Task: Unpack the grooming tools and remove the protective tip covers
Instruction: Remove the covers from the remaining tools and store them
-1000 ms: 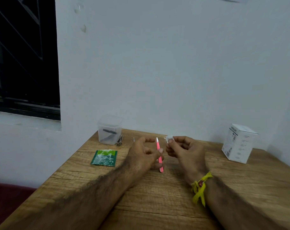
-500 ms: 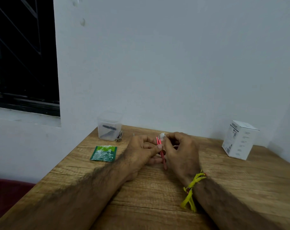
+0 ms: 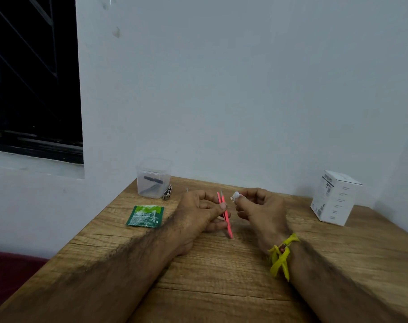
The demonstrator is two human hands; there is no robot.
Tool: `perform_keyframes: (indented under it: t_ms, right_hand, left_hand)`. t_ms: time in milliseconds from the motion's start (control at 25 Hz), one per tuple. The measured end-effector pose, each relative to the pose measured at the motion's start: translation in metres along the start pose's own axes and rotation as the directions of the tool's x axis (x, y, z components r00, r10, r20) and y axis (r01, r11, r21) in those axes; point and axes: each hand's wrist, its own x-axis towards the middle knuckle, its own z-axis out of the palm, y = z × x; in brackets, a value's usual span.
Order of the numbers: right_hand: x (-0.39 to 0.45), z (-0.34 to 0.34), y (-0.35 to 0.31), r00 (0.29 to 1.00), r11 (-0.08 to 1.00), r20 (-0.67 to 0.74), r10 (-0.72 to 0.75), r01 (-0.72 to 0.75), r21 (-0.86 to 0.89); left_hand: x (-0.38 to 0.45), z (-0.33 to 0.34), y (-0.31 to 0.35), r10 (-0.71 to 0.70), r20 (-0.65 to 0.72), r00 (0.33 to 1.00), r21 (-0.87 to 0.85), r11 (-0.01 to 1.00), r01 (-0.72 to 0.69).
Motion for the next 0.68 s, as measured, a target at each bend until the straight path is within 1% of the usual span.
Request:
perform_keyframes:
  t_ms: [120,200,400,520,680]
  right_hand:
    - [-0.0004,0.0026,0.0031,0.990,0.987,0.071,0.118,-0.125,0.104]
    - [0.0012,0.0025,0.0051,0.982,0.972,0.095,0.161,-0.175,0.157]
    - [0.0003,0.0014,0.0007,0.984,0.964,0.117,0.131,-0.154,0.217]
    - [-0.0002,-0.0006,-0.0002,0.990,0.980,0.099,0.105,-0.120,0.161]
    - [0.0018,0.0003,0.0031,0.997,1.000,0.071,0.006,-0.004,-0.021]
  left_hand:
    - [0.0005,0.0001,-0.0004,0.003,-0.004,1.000,0.008,1.000,-0.003]
    - [0.0002,0.0006,-0.0007,0.012,-0.008,1.000,0.007,1.000,-0.012]
    - [-0.0012,0.0007,-0.0002,0.009,-0.012,1.000,0.002,1.000,-0.009]
    - [-0.0009,0.0007,0.0010,-0.011,-0.012,1.000,-0.012,1.000,0.010]
    - [-0.0004,0.0007,0.0007,-0.014,-0.019,1.000,-0.018,1.000,0.014]
